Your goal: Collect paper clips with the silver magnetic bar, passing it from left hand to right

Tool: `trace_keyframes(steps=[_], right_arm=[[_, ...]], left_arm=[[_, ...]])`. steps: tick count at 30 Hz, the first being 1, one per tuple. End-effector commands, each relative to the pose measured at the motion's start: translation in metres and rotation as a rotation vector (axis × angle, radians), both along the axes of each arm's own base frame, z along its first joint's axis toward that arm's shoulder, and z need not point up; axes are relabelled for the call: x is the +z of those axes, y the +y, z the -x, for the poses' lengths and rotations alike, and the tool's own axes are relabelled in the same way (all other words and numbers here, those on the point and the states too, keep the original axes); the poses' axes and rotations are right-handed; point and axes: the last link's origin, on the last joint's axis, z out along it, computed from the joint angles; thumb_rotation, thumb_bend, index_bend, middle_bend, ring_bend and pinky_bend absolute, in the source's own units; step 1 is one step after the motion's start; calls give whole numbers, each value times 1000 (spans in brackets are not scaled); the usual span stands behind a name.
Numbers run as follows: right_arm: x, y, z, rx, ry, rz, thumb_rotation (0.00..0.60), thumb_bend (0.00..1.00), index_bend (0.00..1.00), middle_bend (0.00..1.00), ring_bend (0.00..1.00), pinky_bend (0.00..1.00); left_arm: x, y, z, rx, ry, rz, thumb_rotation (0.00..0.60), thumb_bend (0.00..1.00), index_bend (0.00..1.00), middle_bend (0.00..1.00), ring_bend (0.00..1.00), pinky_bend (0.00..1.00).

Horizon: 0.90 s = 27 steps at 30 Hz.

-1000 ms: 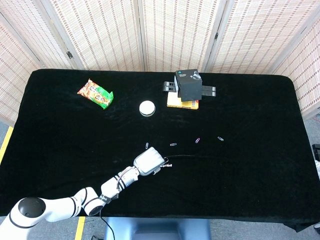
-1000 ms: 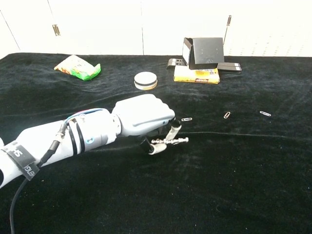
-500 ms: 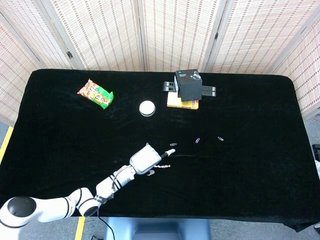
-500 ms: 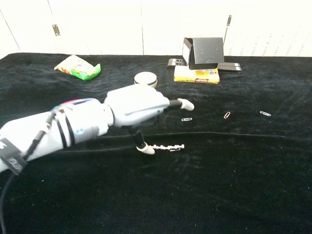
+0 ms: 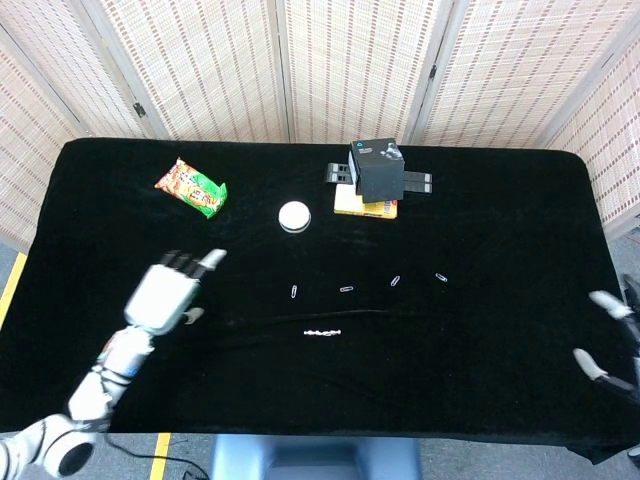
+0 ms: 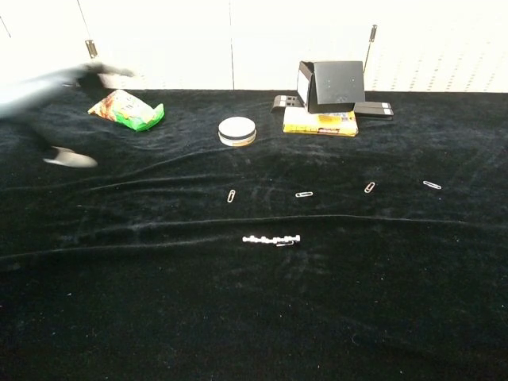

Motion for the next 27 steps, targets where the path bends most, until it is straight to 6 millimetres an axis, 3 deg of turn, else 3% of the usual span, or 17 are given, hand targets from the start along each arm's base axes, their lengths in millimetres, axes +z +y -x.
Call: trace_keyframes(steps=[1,7,12,17,23,27], right_arm=[[-26,-33,-23,86,33,-110,600,262,335,0,0,0],[-62,-88,-72,167,179,-253,600,262,436,0,0,0],[-102,-123,-116,216,217,-400,600,262,469,0,0,0],[-139,-136,-146,252,306,-496,600,262,469,0,0,0],[-181,-138,-175,263,350,-566,600,262,469,0,0,0],[-210,-134,-192,281,344,-582,600,262,477,0,0,0]], left_arm=[[52,-22,71,174,-59,-144,600,202,59,333,257,253],[71,-41,111,221,-89,-248,600,203,62,333,252,237],[78,-47,131,227,-127,-293,600,205,62,333,252,237],[85,-51,149,256,-157,-354,600,209,62,333,252,230],[84,-54,169,312,-206,-357,600,210,58,333,252,205],[86,-56,172,310,-215,-362,600,211,58,333,252,202]])
